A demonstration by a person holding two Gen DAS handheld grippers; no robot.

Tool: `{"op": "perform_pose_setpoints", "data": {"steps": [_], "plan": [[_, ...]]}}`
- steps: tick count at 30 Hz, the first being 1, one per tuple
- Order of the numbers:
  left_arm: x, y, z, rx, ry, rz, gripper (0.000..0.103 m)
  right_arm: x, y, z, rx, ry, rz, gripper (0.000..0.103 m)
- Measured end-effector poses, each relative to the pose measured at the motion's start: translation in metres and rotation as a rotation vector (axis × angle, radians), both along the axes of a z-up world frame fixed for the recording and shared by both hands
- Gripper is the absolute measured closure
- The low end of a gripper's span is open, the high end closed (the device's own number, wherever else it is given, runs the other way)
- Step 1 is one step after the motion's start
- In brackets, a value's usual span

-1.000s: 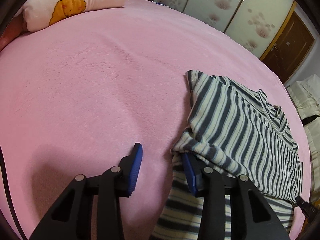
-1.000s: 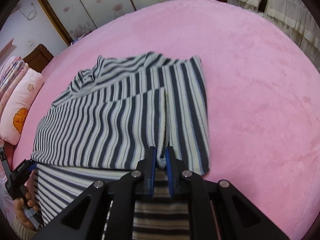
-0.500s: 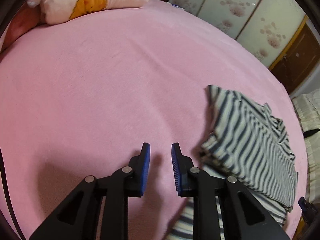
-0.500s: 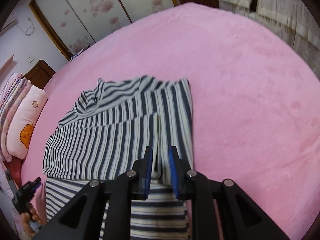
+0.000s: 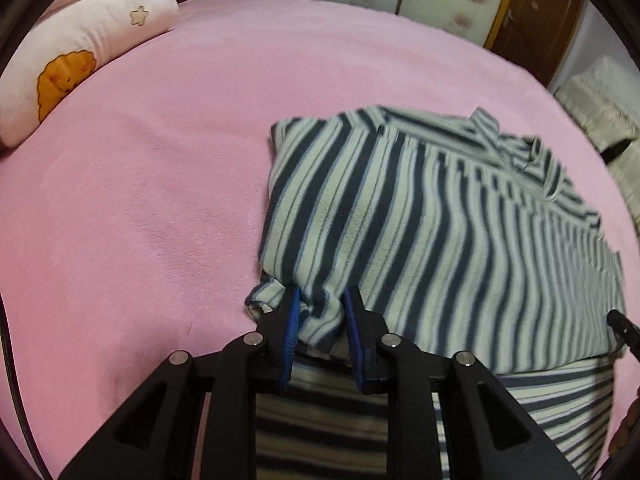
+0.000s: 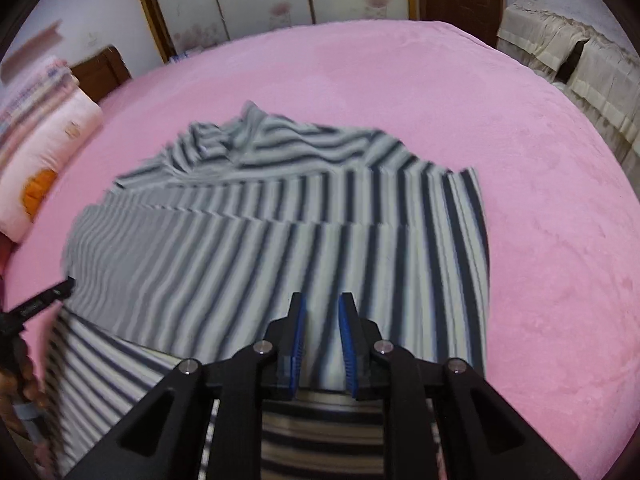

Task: Fold small clothes

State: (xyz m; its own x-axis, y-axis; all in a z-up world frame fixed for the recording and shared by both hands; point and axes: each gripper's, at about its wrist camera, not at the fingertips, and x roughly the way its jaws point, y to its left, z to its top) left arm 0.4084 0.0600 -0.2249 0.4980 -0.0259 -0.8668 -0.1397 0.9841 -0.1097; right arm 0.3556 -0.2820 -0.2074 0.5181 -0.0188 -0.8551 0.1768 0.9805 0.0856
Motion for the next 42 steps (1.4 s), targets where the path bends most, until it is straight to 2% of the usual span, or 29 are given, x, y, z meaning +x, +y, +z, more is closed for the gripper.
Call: {"op": "perform_pose_setpoints", "data": {"steps": [1,3,8,10,11,12,14,19,23,29,33,35,36,38,42], "plan": [[0.000,0.002,-0.002,0.005,0.004,-0.008,0.080,0.000,-0.004,-0.006,-0.009,0.016,-0.013,0.086],[0.001,0.003,-0.003,0.013,0.003,-0.024,0.079,-0.003,-0.013,-0.012,0.009,0.021,-0.028,0.093],[0.001,0.001,0.004,0.012,-0.012,-0.040,0.078,-0.014,-0.022,-0.005,0.060,0.009,-0.047,0.095],[-0.008,0.003,0.016,-0.005,-0.023,-0.042,0.069,-0.021,-0.022,0.003,0.080,-0.003,-0.052,0.095],[-0.014,0.002,0.023,-0.019,-0.032,-0.046,0.056,-0.024,-0.021,0.008,0.087,-0.010,-0.050,0.095],[-0.017,-0.001,0.029,-0.030,-0.041,-0.050,0.043,-0.029,-0.020,0.015,0.093,-0.022,-0.045,0.095],[-0.033,-0.001,0.045,-0.047,-0.080,-0.051,0.036,-0.045,-0.014,0.032,0.081,-0.058,-0.030,0.095],[-0.075,-0.009,0.090,-0.057,-0.129,-0.090,0.031,-0.082,0.000,0.070,0.095,-0.110,-0.002,0.092],[-0.107,-0.013,0.123,-0.050,-0.146,-0.101,0.018,-0.117,0.012,0.102,0.106,-0.155,0.013,0.092],[-0.161,-0.023,0.171,-0.005,-0.192,-0.131,0.015,-0.168,0.030,0.146,0.101,-0.218,0.024,0.092],[-0.201,-0.027,0.202,0.015,-0.234,-0.133,0.007,-0.204,0.043,0.174,0.085,-0.256,0.028,0.091],[-0.225,-0.028,0.216,0.011,-0.274,-0.136,0.004,-0.221,0.048,0.185,0.073,-0.270,0.023,0.085],[-0.235,-0.028,0.222,0.007,-0.289,-0.134,0.002,-0.231,0.050,0.190,0.062,-0.277,0.021,0.076],[-0.260,-0.027,0.233,-0.007,-0.325,-0.130,0.001,-0.251,0.054,0.198,0.069,-0.306,0.027,0.066],[-0.302,-0.024,0.243,-0.034,-0.378,-0.137,0.001,-0.290,0.061,0.206,0.084,-0.347,0.052,0.064]]}}
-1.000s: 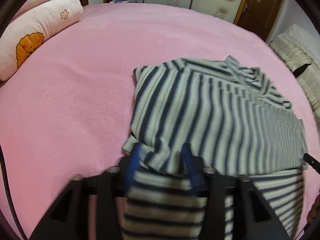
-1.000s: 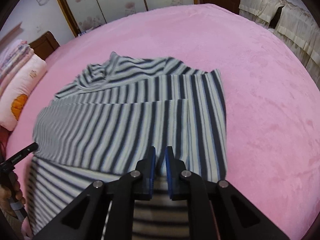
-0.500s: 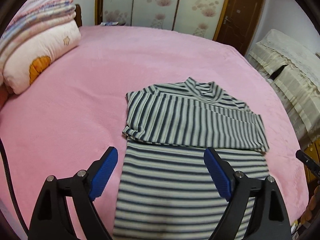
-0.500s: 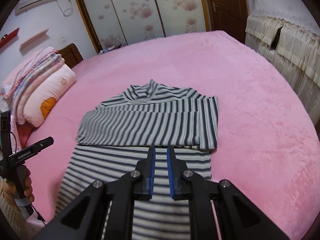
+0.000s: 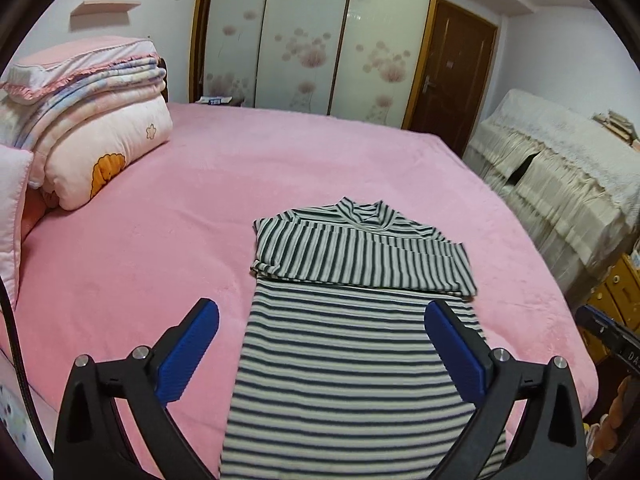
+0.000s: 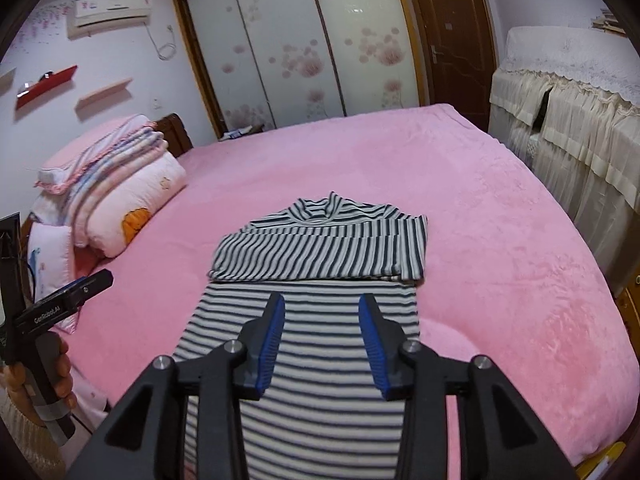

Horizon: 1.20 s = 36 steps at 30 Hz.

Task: Fold small clothes

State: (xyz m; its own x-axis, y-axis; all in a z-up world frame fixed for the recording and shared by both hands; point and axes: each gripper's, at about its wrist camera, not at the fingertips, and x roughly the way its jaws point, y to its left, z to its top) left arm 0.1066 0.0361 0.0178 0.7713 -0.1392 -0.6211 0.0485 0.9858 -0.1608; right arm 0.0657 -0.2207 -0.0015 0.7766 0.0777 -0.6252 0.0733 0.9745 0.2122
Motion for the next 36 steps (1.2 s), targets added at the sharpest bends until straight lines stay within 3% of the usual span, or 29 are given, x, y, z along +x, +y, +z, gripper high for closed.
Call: {"op": "perform_pose_setpoints", "data": {"steps": [12,23,28,31,36], "plan": [[-0.078,0.010,-0.037,0.000,0.022,-0.008,0.001,-0.077,0.019,-0.023,-0.073,-0.018,0.050,0.064],[-0.092,0.060,-0.146,-0.018,0.240,-0.069,0.001,-0.111,0.006,-0.109,-0.107,0.111,0.052,0.064],[-0.091,0.089,-0.191,-0.021,0.334,-0.036,0.002,-0.109,-0.006,-0.142,-0.070,0.170,0.060,0.065],[-0.090,0.103,-0.210,-0.055,0.377,-0.017,0.009,-0.116,-0.015,-0.157,-0.060,0.196,0.072,0.065],[-0.091,0.104,-0.222,-0.081,0.402,-0.048,0.010,-0.126,-0.030,-0.179,-0.039,0.254,0.044,0.065]]}}
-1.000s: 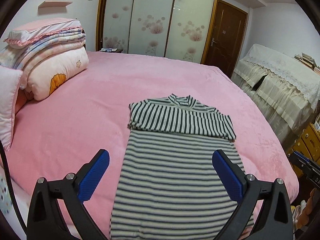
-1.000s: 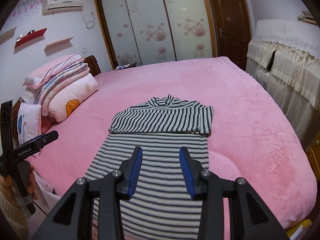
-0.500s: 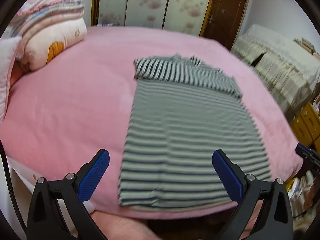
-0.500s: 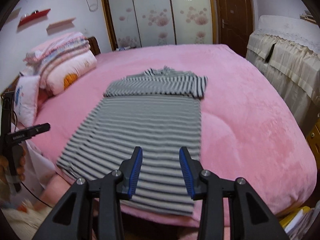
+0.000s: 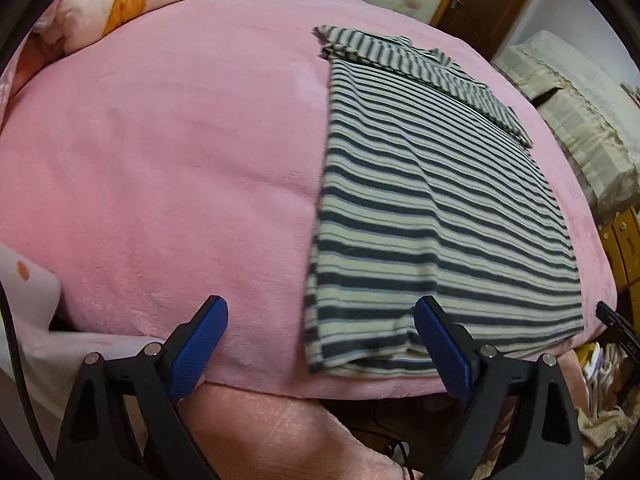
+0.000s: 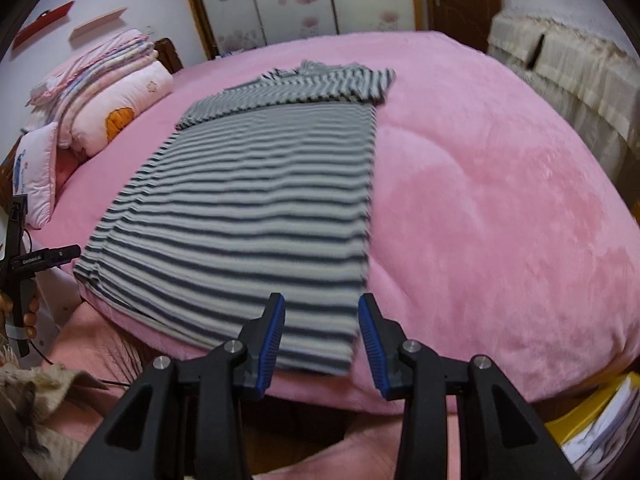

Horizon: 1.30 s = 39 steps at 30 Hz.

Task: Fold small clothes

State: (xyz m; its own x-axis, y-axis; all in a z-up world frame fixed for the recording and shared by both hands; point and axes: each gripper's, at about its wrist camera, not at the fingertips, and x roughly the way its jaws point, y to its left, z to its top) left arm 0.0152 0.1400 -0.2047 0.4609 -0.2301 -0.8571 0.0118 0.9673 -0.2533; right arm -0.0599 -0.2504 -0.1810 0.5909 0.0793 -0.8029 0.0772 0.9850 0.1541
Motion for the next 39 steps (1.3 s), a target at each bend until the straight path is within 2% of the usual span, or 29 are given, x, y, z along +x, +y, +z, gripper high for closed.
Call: {"op": "perform_pose_setpoints", "data": {"steps": [10,12,15,22,29,35,36,37,39], "plan": [[0.012,-0.008,-0.020,-0.006,0.084,0.014,0.012,-0.006,-0.014,-0.021,0.050,0.060,-0.048,0.065],[0.012,-0.009,-0.021,-0.008,0.087,0.008,0.018,-0.004,-0.012,-0.024,0.055,0.069,-0.040,0.065],[0.012,-0.007,-0.023,-0.063,0.111,-0.017,0.031,0.000,-0.008,-0.030,0.065,0.090,-0.023,0.065],[0.015,-0.004,-0.029,-0.139,0.152,-0.016,0.032,0.007,-0.004,-0.040,0.107,0.118,-0.002,0.065],[0.021,0.001,-0.034,-0.181,0.167,0.005,0.033,0.011,-0.009,-0.048,0.158,0.131,-0.020,0.065],[0.021,0.007,-0.034,-0.171,0.176,0.019,0.071,0.014,-0.014,-0.055,0.204,0.137,-0.027,0.067],[0.020,0.007,-0.034,-0.170,0.174,0.007,0.088,0.015,-0.014,-0.056,0.210,0.141,-0.025,0.070],[0.020,0.005,-0.032,-0.166,0.168,-0.009,0.095,0.016,-0.014,-0.057,0.216,0.143,-0.024,0.072],[0.018,0.000,-0.029,-0.126,0.154,-0.026,0.096,0.018,-0.013,-0.058,0.230,0.145,-0.020,0.084]]}}
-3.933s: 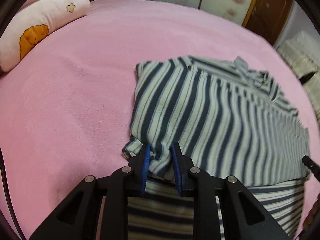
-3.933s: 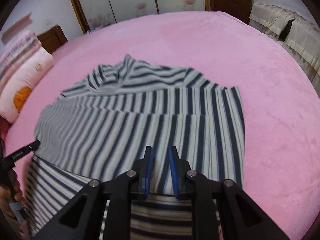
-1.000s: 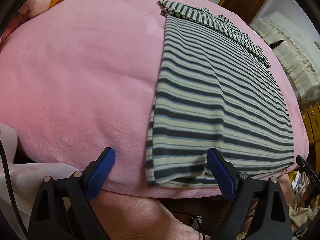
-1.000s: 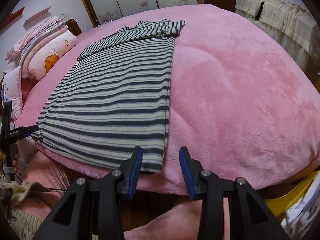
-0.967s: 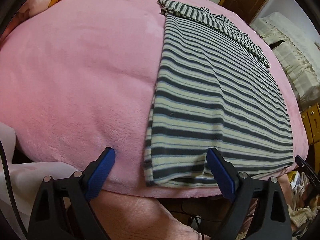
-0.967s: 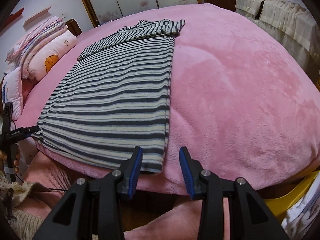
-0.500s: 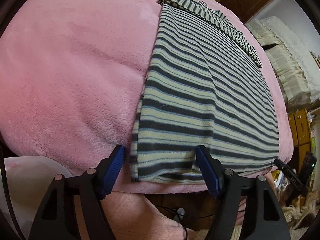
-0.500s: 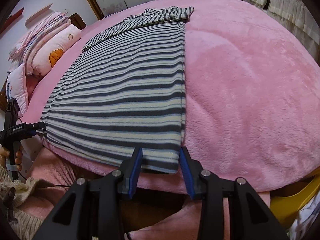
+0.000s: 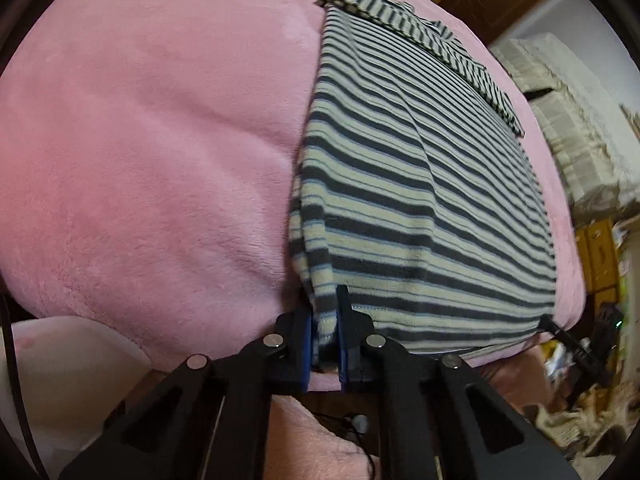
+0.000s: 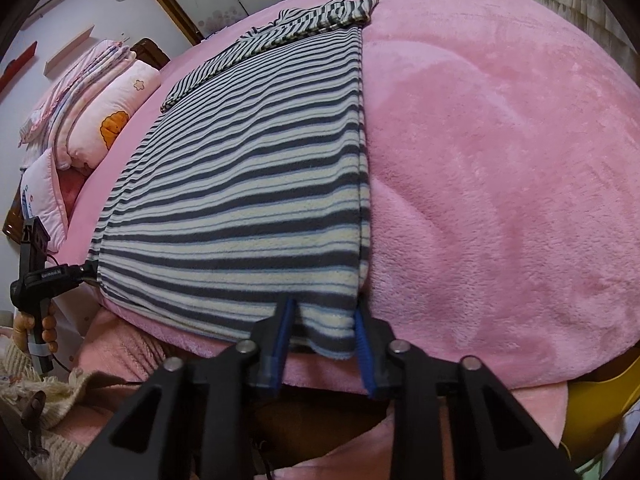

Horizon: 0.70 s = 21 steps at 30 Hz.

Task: Fold small clothes

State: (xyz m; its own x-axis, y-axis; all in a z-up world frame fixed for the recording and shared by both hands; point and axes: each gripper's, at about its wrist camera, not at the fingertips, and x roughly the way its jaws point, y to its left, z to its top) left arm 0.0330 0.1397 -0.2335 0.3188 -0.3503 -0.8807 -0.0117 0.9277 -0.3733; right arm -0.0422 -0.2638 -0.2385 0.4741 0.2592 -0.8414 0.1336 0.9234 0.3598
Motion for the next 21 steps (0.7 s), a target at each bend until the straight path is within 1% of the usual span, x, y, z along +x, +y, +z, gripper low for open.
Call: {"op": "perform_pose_setpoints", "data": {"steps": [2,4,6,9,11,15,19,21], "plan": [[-0.001,-0.010,0.005,0.051,-0.018,-0.026,0.097,0.000,0.000,-0.001,0.005,0.001,0.001,0.094],[-0.001,-0.015,0.011,0.084,-0.032,-0.036,0.098,-0.001,0.001,0.001,-0.003,-0.006,-0.002,0.095],[-0.002,-0.018,0.017,0.094,-0.043,-0.037,0.098,-0.003,0.005,0.004,-0.021,-0.017,0.005,0.096],[-0.004,-0.016,0.027,0.080,-0.059,-0.028,0.098,-0.006,0.006,0.012,-0.036,-0.039,0.010,0.096],[-0.004,-0.009,0.034,0.042,-0.069,-0.019,0.098,-0.008,0.004,0.021,-0.030,-0.063,0.012,0.097],[-0.006,0.000,0.058,-0.083,-0.136,-0.005,0.098,-0.009,-0.003,0.046,0.014,-0.149,0.018,0.097],[-0.001,0.006,0.091,-0.197,-0.222,0.026,0.098,-0.005,-0.009,0.084,0.033,-0.249,0.008,0.097],[0.003,0.009,0.106,-0.239,-0.257,0.043,0.098,0.000,-0.012,0.107,0.039,-0.303,0.012,0.097]]}}
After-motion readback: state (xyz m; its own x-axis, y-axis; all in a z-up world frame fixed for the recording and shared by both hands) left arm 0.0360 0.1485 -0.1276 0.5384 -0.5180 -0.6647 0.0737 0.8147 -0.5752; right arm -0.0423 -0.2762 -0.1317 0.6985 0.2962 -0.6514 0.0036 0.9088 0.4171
